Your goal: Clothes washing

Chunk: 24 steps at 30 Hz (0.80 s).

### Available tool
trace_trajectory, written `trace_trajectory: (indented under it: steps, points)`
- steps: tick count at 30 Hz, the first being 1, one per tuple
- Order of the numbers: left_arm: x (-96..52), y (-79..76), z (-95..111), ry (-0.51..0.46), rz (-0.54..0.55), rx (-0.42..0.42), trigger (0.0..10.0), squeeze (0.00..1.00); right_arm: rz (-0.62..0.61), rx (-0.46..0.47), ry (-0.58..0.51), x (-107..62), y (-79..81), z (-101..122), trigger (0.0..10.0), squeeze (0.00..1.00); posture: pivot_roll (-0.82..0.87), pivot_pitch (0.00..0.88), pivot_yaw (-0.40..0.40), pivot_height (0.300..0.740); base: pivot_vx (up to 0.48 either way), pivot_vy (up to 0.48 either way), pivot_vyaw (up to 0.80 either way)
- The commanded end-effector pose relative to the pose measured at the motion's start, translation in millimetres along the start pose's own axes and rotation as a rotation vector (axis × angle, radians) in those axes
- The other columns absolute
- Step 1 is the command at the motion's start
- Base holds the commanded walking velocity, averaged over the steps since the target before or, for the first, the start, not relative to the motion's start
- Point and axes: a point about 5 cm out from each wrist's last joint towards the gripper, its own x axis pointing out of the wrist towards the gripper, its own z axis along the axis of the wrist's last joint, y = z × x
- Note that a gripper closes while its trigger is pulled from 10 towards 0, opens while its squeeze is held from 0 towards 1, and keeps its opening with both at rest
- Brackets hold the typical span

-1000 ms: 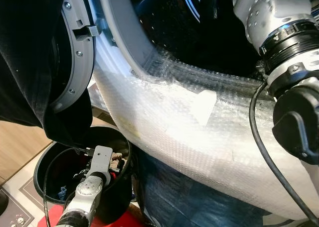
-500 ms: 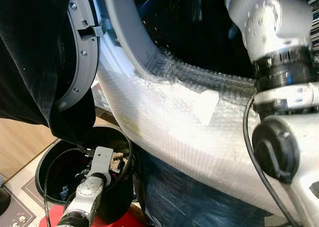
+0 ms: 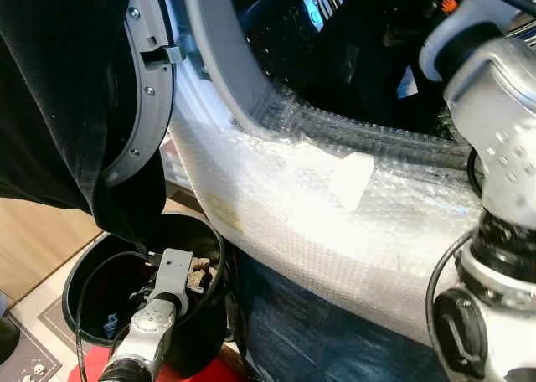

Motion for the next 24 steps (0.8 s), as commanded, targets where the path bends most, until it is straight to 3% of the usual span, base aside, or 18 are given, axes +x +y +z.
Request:
trace_trajectory:
  steps: [1,6,11,13,14,17,24]
  points:
    - [-6.0,-0.7,-18.9,0.077,-0.014,0.009,10.0,0.0,0.079,0.018,-0.005,-8.4,10.7,2.7,10.0,0.0,-0.23,0.07,0.108,0.74,0.0,0.0,0.0]
    - [-6.1,-0.9,-19.0,0.079,-0.015,0.01,10.0,0.0,0.116,-0.004,0.09,-22.2,14.0,-12.5,10.0,0.0,-0.22,0.071,0.106,0.74,0.0,0.0,0.0]
    - [-6.3,1.6,-18.7,0.077,-0.008,0.01,10.0,0.0,0.177,-0.001,0.101,-33.1,18.6,-12.9,10.0,0.0,-0.21,0.07,0.105,0.74,0.0,0.0,0.0]
    - [-6.4,1.6,-18.9,0.078,-0.009,0.01,10.0,0.0,0.237,-0.028,0.117,-41.2,23.8,-15.7,10.0,0.0,-0.21,0.069,0.104,0.74,0.0,0.0,0.0]
    - [-6.4,1.8,-19.0,0.079,-0.01,0.011,10.0,0.0,0.285,-0.111,0.179,-52.0,26.6,-24.8,10.0,0.0,-0.22,0.07,0.105,0.74,0.0,0.0,0.0]
    - [-6.3,1.3,-19.0,0.08,-0.012,0.013,10.0,0.0,0.331,-0.181,0.25,-66.5,24.7,-34.2,10.0,0.0,-0.22,0.072,0.103,0.74,0.0,0.0,0.0]
    - [-6.3,0.1,-19.0,0.081,-0.018,0.021,10.0,0.0,0.392,-0.202,0.243,-83.7,20.4,-30.7,10.0,0.0,-0.22,0.073,0.102,0.74,0.0,0.0,0.0]
